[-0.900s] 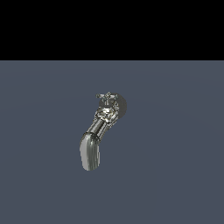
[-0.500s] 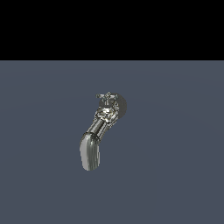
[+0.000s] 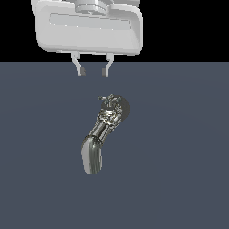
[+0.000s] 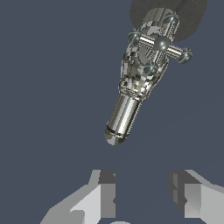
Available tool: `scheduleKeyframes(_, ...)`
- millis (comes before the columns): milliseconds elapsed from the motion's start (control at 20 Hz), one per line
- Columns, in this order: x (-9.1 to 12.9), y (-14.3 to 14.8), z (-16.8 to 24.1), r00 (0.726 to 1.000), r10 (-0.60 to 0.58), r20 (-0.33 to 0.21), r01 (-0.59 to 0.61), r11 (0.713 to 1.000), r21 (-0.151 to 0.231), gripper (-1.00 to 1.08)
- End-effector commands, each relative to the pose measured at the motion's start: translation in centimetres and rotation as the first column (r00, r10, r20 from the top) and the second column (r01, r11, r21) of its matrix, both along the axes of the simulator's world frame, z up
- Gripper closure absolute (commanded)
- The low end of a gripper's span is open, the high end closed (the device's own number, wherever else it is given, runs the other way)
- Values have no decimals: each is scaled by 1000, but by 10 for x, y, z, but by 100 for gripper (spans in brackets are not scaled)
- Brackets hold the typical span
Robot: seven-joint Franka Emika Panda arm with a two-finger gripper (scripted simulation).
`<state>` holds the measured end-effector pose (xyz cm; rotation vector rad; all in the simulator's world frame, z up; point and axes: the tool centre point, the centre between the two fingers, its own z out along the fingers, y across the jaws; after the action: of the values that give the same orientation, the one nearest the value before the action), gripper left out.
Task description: Turn on the faucet by rotating a designated handle.
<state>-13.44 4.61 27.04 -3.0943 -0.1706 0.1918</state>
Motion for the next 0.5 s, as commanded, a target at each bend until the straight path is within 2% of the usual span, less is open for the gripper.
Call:
scheduleKeyframes(0, 11, -24, -40, 999, -53, -6, 52, 997, -53, 10)
scheduleKeyframes(50, 45, -45, -25, 997, -39, 61, 41, 999, -31, -2)
scheduleKeyframes(100, 53, -46, -37, 991, -118, 58, 119, 993, -14, 32)
scheduleKeyframes(150, 47, -36, -61, 997, -72, 31, 73, 997, -5, 62)
scheduleKeyframes(200, 73, -31, -53, 987, -139, 77, 140, 990, 1, -6)
scheduleKeyframes(250, 65, -59, -80, 995, -86, 59, 88, 996, -28, 39)
scheduleKeyframes(300, 98, -42, -69, 981, -157, 115, 156, 988, 12, 68)
scheduleKeyframes(350, 90, -66, -94, 980, -172, 99, 172, 985, 13, -19)
scheduleKeyframes(400, 88, -123, -107, 979, -174, 104, 180, 982, -51, 48)
scheduleKeyframes(450, 133, -88, -98, 973, -152, 171, 152, 988, 15, 47)
